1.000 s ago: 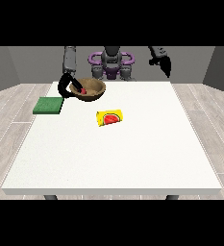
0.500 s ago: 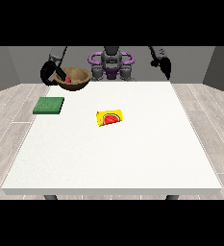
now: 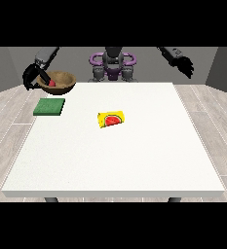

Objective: Pick the cup and pour the ball into the bowl, then pick the bowl and place it on the pad

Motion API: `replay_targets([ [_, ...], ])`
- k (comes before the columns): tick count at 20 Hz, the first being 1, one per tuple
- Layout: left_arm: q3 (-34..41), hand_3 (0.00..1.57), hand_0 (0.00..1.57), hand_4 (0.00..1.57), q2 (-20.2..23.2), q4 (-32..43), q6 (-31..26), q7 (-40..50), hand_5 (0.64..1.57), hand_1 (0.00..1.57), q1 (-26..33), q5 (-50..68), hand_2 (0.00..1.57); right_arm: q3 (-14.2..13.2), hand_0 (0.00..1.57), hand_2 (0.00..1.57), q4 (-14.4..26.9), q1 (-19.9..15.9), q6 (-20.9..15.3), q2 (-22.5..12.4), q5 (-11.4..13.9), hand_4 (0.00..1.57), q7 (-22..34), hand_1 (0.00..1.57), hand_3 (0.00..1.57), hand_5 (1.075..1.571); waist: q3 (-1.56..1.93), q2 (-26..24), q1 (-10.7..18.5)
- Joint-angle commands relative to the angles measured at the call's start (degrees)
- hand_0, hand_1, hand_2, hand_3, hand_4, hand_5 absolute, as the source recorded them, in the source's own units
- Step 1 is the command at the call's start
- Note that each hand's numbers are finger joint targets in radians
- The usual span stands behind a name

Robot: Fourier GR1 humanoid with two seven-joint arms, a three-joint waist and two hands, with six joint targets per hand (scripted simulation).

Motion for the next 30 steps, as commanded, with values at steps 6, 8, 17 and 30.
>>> replay_targets([
  [6, 13.75, 0.0, 0.0, 1.27, 16.62, 6.18, -15.03, -4.1, 1.571, 0.0, -0.24, 11.2, 0.0, -5.62, 1.57, 1.57, 2.39, 3.4, -0.09, -2.33, -3.07, 0.8, -10.66, 1.57, 0.0, 1.566, 0.01, 7.28, 3.11],
  [8, 15.81, 0.0, 0.0, 1.23, 19.15, 11.96, -15.55, -3.52, 1.566, 0.0, -3.15, 12.11, 0.0, -4.48, 1.57, 1.57, -0.08, 0.39, -0.65, -0.78, -3.09, 0.79, -8.4, 1.57, 0.0, 1.567, -0.04, 7.37, 0.26],
  [17, 15.29, 0.0, 0.0, 1.18, 19.83, 8.59, -15.96, -5.72, 1.552, 0.0, -4.34, 12.42, 0.0, -8.93, 1.09, 1.23, 9.17, -3.51, -4.02, -7.35, -3.0, 0.0, -8.53, 1.09, 1.16, 1.523, 0.04, 13.28, 3.27],
  [30, 4.72, 0.0, 0.0, 0.9, 9.47, -0.77, -11.43, 7.41, 1.559, 0.0, -3.09, 10.54, 0.0, -5.35, 0.0, 0.0, 11.94, -7.49, 2.25, -8.63, -1.89, 0.0, -0.36, 0.0, 0.0, 1.356, 0.05, -1.77, 3.6],
])
